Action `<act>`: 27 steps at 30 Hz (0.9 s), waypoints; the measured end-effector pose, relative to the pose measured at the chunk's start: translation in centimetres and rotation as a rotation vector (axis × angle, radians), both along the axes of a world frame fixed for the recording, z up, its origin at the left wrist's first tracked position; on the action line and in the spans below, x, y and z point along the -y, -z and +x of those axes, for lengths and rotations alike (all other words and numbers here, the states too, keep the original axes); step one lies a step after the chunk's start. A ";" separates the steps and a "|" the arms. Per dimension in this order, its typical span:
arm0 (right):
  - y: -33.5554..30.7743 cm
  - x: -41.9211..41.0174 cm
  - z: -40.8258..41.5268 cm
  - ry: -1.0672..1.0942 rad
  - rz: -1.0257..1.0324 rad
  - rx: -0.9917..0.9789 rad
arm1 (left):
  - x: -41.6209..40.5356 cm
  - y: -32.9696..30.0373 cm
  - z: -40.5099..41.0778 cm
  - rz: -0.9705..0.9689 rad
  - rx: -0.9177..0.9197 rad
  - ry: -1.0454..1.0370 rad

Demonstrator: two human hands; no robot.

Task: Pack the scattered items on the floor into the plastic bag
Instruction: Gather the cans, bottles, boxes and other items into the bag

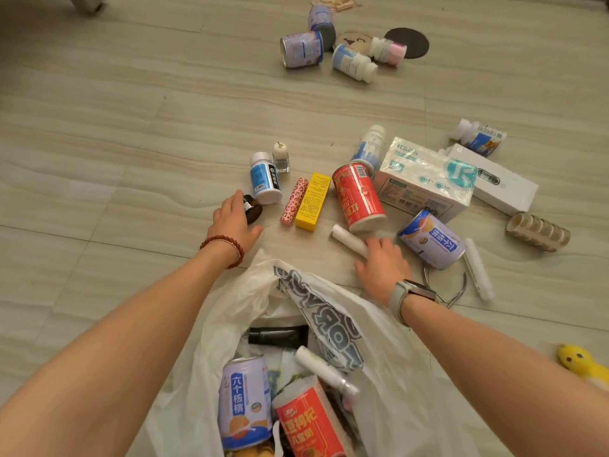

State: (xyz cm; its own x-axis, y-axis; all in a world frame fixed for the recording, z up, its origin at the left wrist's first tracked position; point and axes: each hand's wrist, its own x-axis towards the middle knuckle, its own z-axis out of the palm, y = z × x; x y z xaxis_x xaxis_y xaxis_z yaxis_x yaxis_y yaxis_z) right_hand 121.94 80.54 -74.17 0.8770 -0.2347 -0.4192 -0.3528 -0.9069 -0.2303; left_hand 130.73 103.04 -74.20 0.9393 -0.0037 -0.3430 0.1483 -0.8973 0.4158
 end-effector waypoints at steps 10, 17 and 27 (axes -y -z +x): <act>-3.8 -0.1 -0.3 0.061 0.363 0.063 | -0.4 -2.4 -2.6 -0.412 0.163 -0.092; -8.9 -1.0 -5.4 -0.263 0.461 0.189 | -1.9 -6.8 -10.4 -0.340 0.123 0.356; -8.8 -2.1 -9.1 -0.745 0.286 0.178 | -1.7 -7.1 -14.7 0.046 -0.005 0.683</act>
